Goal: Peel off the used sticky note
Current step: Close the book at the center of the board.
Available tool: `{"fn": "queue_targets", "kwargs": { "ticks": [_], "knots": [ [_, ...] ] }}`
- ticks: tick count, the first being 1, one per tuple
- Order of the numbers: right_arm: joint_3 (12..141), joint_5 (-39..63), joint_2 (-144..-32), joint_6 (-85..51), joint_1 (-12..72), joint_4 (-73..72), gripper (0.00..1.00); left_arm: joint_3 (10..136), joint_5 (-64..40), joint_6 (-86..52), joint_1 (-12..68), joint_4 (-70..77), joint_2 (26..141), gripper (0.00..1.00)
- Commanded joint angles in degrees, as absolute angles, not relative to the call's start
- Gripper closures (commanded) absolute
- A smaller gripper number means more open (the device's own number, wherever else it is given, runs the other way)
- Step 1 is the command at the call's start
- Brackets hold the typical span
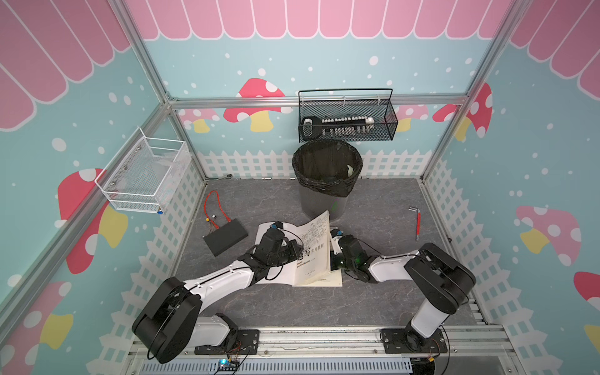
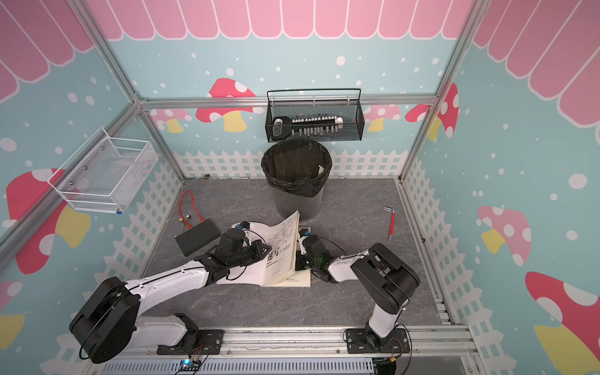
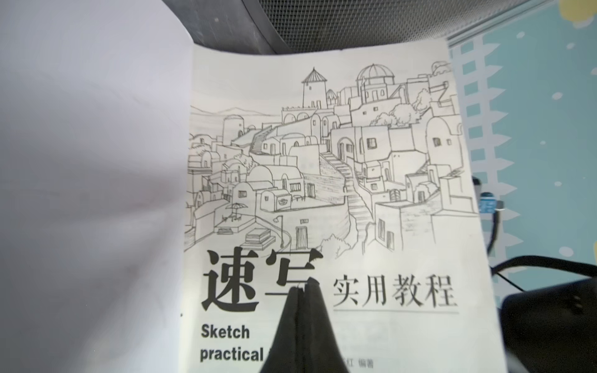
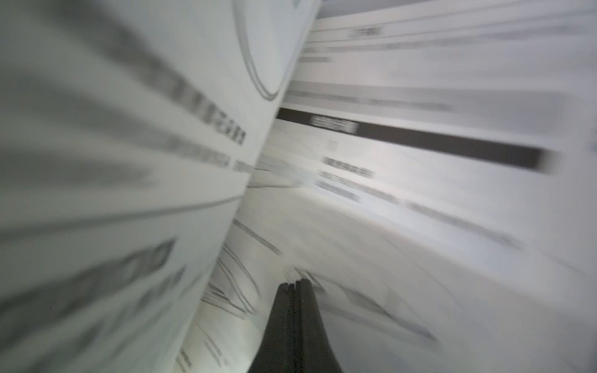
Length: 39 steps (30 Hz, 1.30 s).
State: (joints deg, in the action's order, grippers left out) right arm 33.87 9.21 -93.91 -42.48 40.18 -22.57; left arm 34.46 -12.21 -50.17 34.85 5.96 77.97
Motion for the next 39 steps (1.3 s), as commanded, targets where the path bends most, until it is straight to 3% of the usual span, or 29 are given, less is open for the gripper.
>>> {"fn": "queue_targets", "kwargs": {
  "ticks": [1, 6, 11, 16, 20, 23, 30, 39],
  "knots": [
    [32.6, -1.0, -85.7, -41.4, 40.1, -8.9, 1.00, 36.5, -11.1, -50.0, 36.8, 7.6, 79.8, 1.00],
    [34.7, -7.5, -70.1, -36.6, 40.1, 4.1, 1.00, 37.0, -6.6, -49.0, 37.2, 6.5, 79.4, 1.00],
    [40.6, 0.3, -65.6, -30.5, 40.1, 8.3, 1.00, 38.1, 3.4, -46.5, 36.4, -0.2, 74.8, 1.00],
    [45.0, 13.4, -74.4, -27.1, 40.7, 3.0, 1.00, 35.8, 7.6, -45.5, 27.1, -7.3, 66.6, 1.00],
    [47.6, 20.6, -84.3, -27.0, 41.2, -4.7, 1.00, 30.8, 1.5, -43.7, 12.8, -7.7, 62.0, 1.00],
    [50.2, 24.1, -90.0, -27.6, 41.7, -9.4, 1.00, 28.9, 0.7, -43.2, 8.0, -7.8, 61.5, 1.00],
    [53.9, 25.1, -98.6, -28.7, 43.0, -12.1, 1.00, 26.2, 1.6, -46.1, 6.7, -6.1, 63.7, 1.00],
    [48.3, 14.9, -106.3, -34.3, 43.1, -11.5, 1.00, 24.3, 5.2, -51.5, 6.7, -6.1, 64.4, 1.00]
  ]
}}
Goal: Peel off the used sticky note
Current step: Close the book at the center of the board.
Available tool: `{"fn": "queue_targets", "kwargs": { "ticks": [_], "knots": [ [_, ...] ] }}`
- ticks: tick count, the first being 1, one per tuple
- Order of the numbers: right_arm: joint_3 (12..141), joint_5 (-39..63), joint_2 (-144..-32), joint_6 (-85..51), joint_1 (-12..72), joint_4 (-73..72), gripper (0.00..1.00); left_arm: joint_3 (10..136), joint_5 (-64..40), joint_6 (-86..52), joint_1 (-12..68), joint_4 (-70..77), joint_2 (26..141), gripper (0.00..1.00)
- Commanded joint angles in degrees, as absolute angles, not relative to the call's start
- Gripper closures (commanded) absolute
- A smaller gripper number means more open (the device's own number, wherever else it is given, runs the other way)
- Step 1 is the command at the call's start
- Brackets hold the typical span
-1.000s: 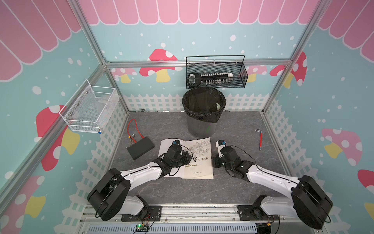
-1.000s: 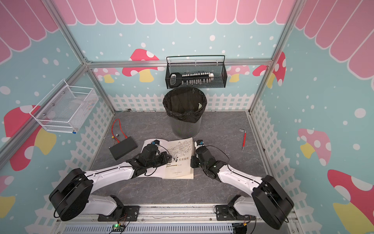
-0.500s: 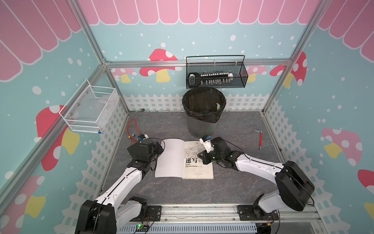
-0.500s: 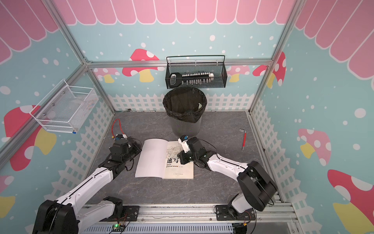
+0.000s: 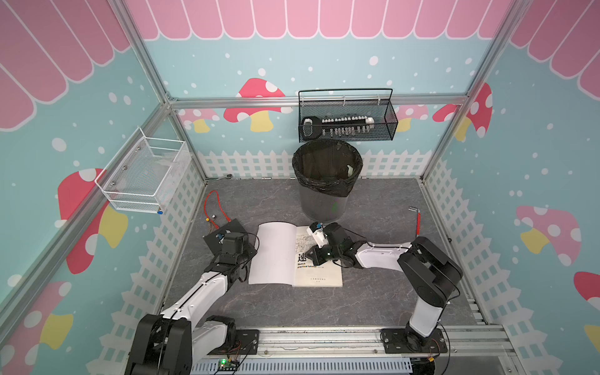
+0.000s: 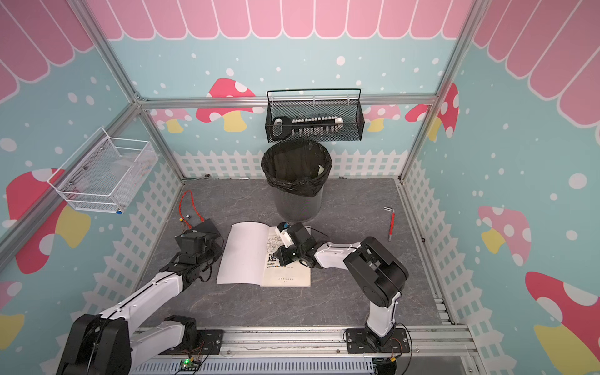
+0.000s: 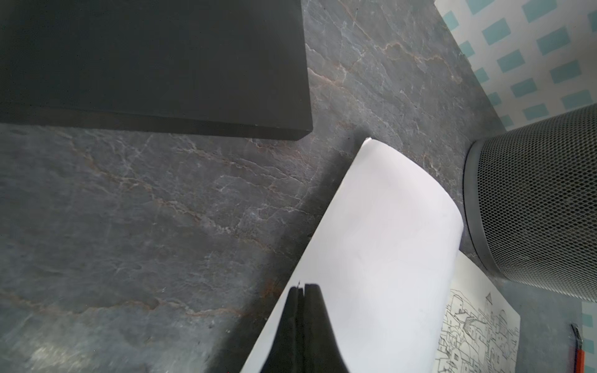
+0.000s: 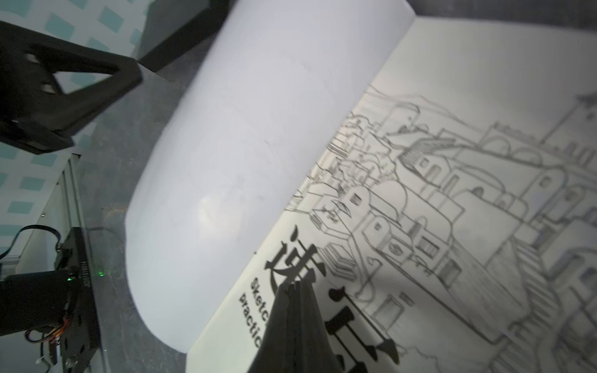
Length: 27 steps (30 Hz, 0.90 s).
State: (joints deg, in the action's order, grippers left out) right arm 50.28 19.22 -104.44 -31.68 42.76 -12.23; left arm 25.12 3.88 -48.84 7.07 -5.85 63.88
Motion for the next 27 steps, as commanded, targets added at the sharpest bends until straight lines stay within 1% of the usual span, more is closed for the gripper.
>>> {"fn": "queue_targets", "kwargs": {
  "ticks": [1, 7, 18, 22, 27],
  "knots": [
    [47.5, 14.4, -106.9, -34.9, 43.1, -11.6, 1.00, 24.3, 4.7, -52.0, 6.7, -6.0, 64.8, 1.00],
    [43.7, 13.5, -107.0, -37.3, 43.1, -13.8, 1.00, 23.9, 2.9, -54.1, 6.7, -6.0, 68.3, 1.00],
    [42.5, 12.7, -105.4, -37.4, 43.1, -14.4, 1.00, 23.4, 0.0, -54.0, 8.4, -5.0, 72.8, 1.00],
    [42.4, 12.6, -105.3, -37.4, 43.1, -14.4, 1.00, 23.5, -3.9, -53.9, 10.9, -3.0, 71.7, 1.00],
    [42.5, 12.4, -105.5, -37.5, 43.1, -14.4, 1.00, 26.1, -7.6, -53.6, 17.2, -2.0, 71.4, 1.00]
  ]
}}
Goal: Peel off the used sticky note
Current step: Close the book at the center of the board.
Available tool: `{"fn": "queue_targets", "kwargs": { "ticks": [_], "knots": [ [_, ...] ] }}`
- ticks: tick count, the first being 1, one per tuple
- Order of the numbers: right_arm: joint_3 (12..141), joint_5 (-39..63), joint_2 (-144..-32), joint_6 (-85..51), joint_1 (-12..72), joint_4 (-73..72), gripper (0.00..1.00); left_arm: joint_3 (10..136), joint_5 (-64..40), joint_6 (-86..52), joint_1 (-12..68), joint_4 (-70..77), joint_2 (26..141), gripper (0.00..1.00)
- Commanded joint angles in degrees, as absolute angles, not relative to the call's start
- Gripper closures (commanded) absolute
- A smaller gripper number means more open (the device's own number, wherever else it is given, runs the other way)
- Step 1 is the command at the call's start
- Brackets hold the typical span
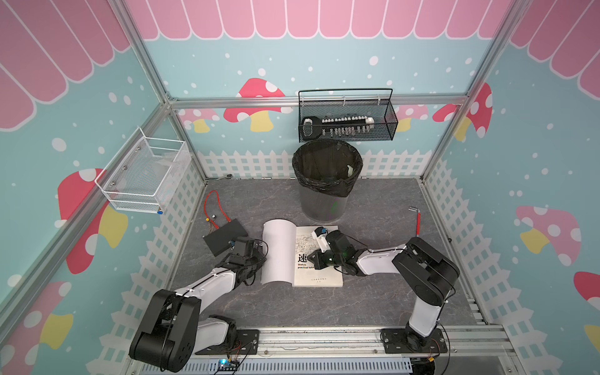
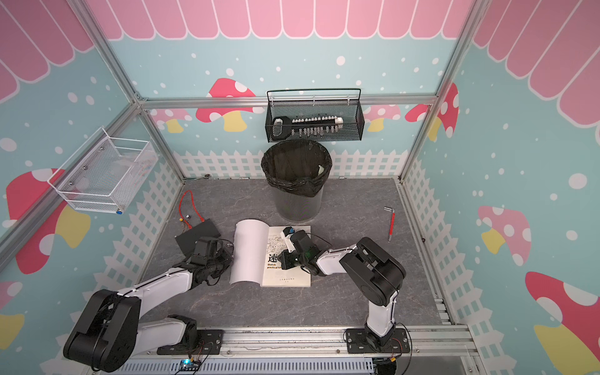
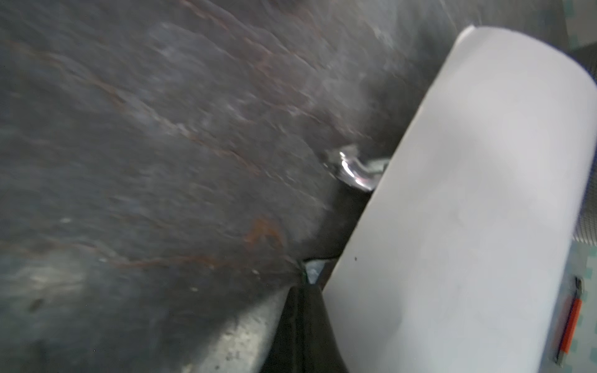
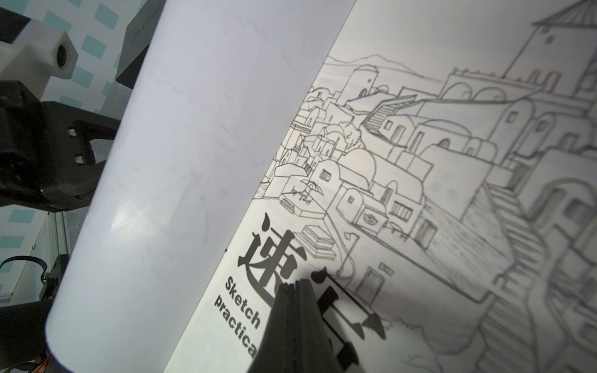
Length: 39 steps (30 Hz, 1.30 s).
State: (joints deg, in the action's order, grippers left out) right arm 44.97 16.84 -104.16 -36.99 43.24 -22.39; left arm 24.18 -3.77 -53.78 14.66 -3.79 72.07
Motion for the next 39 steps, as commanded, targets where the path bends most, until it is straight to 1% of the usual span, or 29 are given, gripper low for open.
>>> {"fn": "queue_targets", "kwargs": {
  "ticks": [1, 6, 9, 12, 16, 19, 22, 25, 29, 33, 39],
  "knots": [
    [42.6, 12.4, -105.6, -37.6, 43.1, -14.4, 1.00, 26.7, -8.0, -53.8, 18.6, -1.9, 71.8, 1.00],
    [42.1, 10.9, -104.0, -38.5, 43.1, -14.1, 1.00, 28.9, -8.9, -55.6, 26.9, 0.3, 73.8, 1.00],
    [41.2, 7.3, -99.4, -38.6, 43.0, -11.4, 1.00, 31.8, -8.6, -55.8, 30.7, 1.0, 75.4, 1.00],
    [40.5, 0.9, -92.1, -37.6, 42.9, -5.1, 1.00, 35.6, -8.0, -55.2, 34.5, 1.1, 77.4, 1.00],
    [38.2, -8.9, -78.8, -37.3, 42.6, 5.0, 1.00, 40.3, -8.3, -54.2, 38.9, 1.3, 81.7, 1.00],
    [35.8, -13.5, -68.2, -37.6, 41.8, 10.8, 1.00, 42.5, -8.5, -53.5, 41.7, 2.3, 85.6, 1.00],
    [34.2, -14.2, -58.5, -37.0, 40.2, 14.2, 1.00, 43.4, -8.9, -53.6, 43.1, 3.5, 89.6, 1.00],
    [34.5, -9.5, -53.1, -34.2, 38.4, 13.9, 1.00, 43.2, -8.9, -53.9, 43.2, 4.4, 92.4, 1.00],
    [37.6, -1.7, -57.1, -30.4, 37.6, 11.9, 1.00, 42.3, -5.2, -54.1, 43.1, 3.9, 93.5, 1.00],
    [39.6, 5.4, -66.5, -29.1, 37.6, 4.9, 1.00, 41.8, -4.3, -54.3, 42.1, 2.9, 95.6, 1.00],
    [41.7, 9.6, -78.9, -30.7, 37.6, -4.4, 1.00, 41.5, -4.1, -54.0, 41.9, 2.9, 97.5, 1.00]
  ]
}}
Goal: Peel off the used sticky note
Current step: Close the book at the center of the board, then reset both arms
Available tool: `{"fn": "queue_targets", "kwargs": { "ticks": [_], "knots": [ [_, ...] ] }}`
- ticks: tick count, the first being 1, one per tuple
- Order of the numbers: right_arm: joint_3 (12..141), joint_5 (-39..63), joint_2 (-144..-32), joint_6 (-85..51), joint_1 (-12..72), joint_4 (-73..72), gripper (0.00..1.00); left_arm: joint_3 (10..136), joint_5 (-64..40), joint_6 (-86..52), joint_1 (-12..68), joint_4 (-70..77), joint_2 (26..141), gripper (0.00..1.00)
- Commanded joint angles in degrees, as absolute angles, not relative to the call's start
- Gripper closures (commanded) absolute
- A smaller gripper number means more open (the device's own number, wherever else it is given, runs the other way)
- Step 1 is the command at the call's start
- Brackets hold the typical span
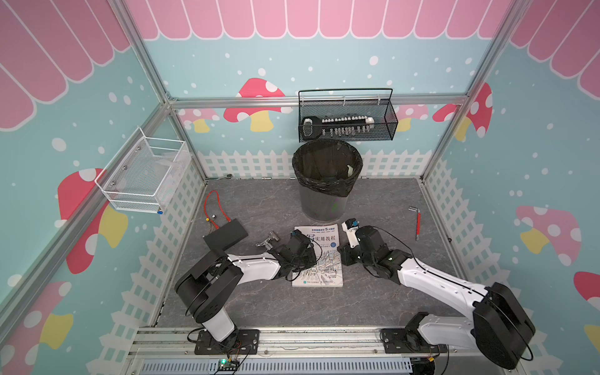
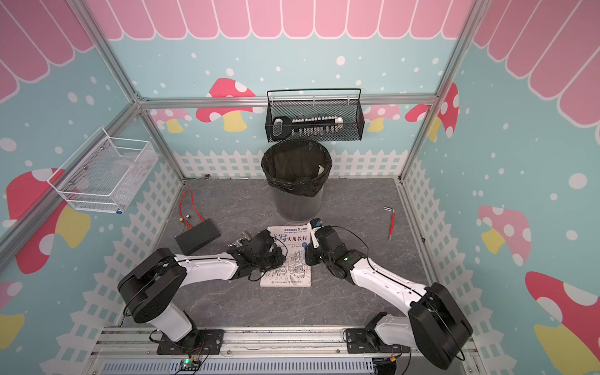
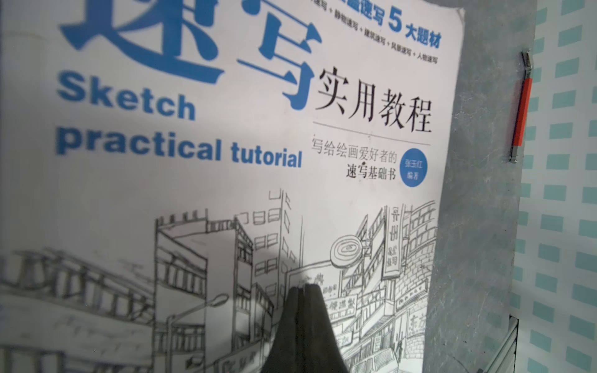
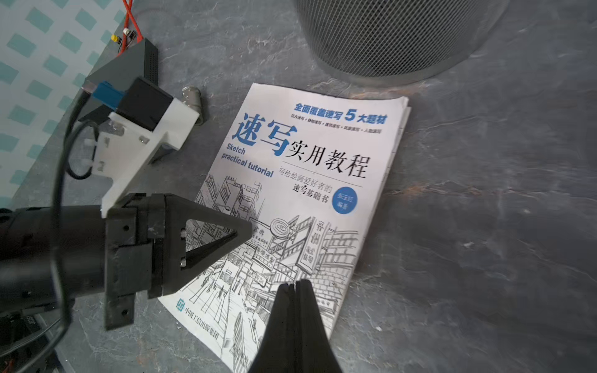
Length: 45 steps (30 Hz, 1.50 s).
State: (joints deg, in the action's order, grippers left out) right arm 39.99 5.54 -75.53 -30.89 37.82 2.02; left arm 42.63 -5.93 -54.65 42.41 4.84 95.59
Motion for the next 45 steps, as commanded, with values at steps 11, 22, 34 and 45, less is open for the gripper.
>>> {"fn": "queue_targets", "kwargs": {
  "ticks": [11, 22, 34, 45],
  "knots": [
    [38.2, 5.1, -93.2, -36.7, 37.6, -9.2, 1.00, 40.1, -3.8, -53.7, 41.1, 2.9, 95.8, 1.00],
    [31.7, 2.0, -94.4, -40.5, 37.6, -12.5, 1.00, 39.4, 4.9, -48.0, 39.5, -0.4, 84.4, 1.00],
    [41.7, -2.7, -67.7, -28.6, 30.0, 5.7, 0.93, 34.7, 35.3, -27.8, 35.4, 5.0, 48.9, 0.85],
    [20.2, -21.3, -46.2, -12.1, 10.0, -19.8, 0.01, 4.9, 36.9, -5.9, 20.4, 55.3, 45.7, 0.01]
  ]
}}
